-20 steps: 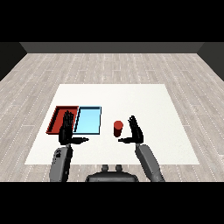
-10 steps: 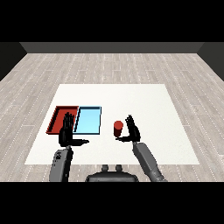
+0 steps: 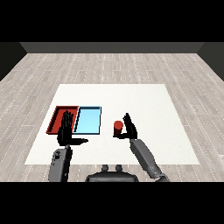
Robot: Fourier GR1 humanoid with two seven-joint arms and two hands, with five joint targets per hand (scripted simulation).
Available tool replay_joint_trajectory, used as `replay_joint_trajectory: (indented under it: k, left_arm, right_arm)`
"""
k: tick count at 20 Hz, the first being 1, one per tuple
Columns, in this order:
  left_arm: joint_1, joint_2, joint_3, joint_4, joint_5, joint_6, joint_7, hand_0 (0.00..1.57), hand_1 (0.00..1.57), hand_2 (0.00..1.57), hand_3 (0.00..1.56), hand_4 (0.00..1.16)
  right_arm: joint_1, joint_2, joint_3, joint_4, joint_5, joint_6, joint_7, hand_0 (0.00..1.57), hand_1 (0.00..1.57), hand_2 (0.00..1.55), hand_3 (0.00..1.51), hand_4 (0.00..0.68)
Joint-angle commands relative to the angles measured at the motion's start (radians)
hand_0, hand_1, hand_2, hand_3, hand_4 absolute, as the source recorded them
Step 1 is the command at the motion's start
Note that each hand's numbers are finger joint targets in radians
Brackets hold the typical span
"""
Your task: Pick the red can and put it in the red box
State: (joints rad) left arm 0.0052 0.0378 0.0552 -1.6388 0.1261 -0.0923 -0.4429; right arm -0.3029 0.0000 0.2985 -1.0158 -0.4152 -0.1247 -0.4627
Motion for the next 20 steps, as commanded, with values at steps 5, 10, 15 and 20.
replay_joint_trajectory:
  k: [5,10,15,20]
  left_arm:
    - [-0.027,0.026,0.036,0.043,0.025,-0.024,-0.022,0.00,0.00,0.00,0.00,0.00]
    - [-0.040,0.020,0.022,0.008,0.009,0.003,0.043,0.00,0.00,0.00,0.00,0.00]
    - [0.042,0.008,0.015,0.054,0.008,-0.044,-0.089,0.00,0.00,0.00,0.00,0.00]
    - [0.024,-0.018,-0.010,-0.015,-0.016,0.011,-0.023,0.00,0.00,0.00,0.00,0.00]
  right_arm:
    - [-0.101,0.000,0.069,0.158,-0.101,-0.052,-0.091,0.00,0.00,0.00,0.00,0.000]
    - [-0.059,0.000,0.049,0.069,-0.048,-0.042,-0.013,0.00,0.00,0.00,0.00,0.000]
    - [-0.106,0.000,0.115,0.156,-0.136,-0.064,-0.074,0.00,0.00,0.00,0.00,0.000]
    - [-0.137,0.000,0.124,0.126,-0.147,-0.102,-0.035,0.00,0.00,0.00,0.00,0.000]
